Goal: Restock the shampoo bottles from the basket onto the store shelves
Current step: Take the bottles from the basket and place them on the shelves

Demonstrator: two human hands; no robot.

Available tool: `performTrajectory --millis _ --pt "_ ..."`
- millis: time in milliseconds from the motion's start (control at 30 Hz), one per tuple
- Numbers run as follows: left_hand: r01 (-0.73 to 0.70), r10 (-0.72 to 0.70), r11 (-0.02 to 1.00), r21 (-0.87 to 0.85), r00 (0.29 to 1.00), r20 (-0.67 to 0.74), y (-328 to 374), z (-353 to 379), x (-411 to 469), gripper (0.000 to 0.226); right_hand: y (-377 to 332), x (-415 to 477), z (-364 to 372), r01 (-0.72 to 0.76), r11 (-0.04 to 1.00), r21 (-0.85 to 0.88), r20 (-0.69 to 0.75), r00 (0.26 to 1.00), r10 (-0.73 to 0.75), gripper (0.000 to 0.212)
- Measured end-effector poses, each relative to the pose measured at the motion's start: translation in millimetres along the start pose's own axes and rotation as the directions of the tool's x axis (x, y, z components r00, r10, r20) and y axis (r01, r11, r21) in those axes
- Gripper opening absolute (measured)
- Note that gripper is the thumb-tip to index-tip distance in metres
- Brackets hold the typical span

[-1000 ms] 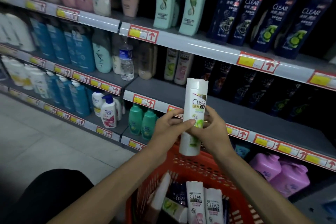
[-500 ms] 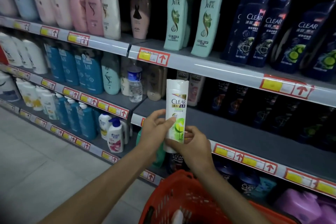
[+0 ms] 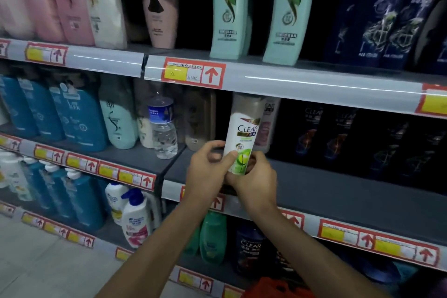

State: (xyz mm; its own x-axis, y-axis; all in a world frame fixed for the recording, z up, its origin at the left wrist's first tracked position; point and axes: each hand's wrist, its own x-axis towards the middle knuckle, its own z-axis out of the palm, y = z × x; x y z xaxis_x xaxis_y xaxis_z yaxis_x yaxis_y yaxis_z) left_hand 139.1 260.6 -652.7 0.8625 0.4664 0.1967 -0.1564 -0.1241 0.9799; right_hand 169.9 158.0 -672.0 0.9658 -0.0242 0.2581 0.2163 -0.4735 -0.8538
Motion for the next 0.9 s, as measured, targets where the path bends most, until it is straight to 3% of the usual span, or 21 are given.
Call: performTrajectory --millis 233,400,533,633,800,900 --pt "0.053 -0.050 0.998 -0.026 0.991 0.121 -29.7 12.2 44.0 0.059 5.4 56.2 32.7 0.012 0.994 -0.112 -0.104 0.994 -0.024 0.041" --pt "0.068 -0.073 0.997 0.040 0.987 0.143 -36.2 26.8 61.9 0.065 9.7 77.8 44.1 0.009 0.991 -0.131 -0.110 0.994 -0.024 0.027" --pt "0.091 -0.104 0.991 0.100 0.986 0.134 -49.0 29.6 72.9 0.068 13.2 81.3 51.1 -0.012 0.996 -0.090 -0.092 0.996 0.003 0.033" --pt "0.134 -0.146 0.987 0.084 0.977 0.155 -51.0 28.5 75.3 0.066 14.2 83.9 56.4 -0.021 0.984 -0.180 -0.110 0.994 0.001 0.026" --pt "0.165 -0.175 0.984 0.066 0.963 0.204 -38.1 23.6 70.5 0.066 9.5 83.7 51.9 -0.038 0.966 -0.256 -0.068 0.997 0.021 0.032" --pt "0.166 -0.189 0.979 0.120 0.957 0.219 -32.0 19.8 63.5 0.064 7.2 76.5 37.1 -0.038 0.947 -0.319 -0.008 0.999 0.038 0.047"
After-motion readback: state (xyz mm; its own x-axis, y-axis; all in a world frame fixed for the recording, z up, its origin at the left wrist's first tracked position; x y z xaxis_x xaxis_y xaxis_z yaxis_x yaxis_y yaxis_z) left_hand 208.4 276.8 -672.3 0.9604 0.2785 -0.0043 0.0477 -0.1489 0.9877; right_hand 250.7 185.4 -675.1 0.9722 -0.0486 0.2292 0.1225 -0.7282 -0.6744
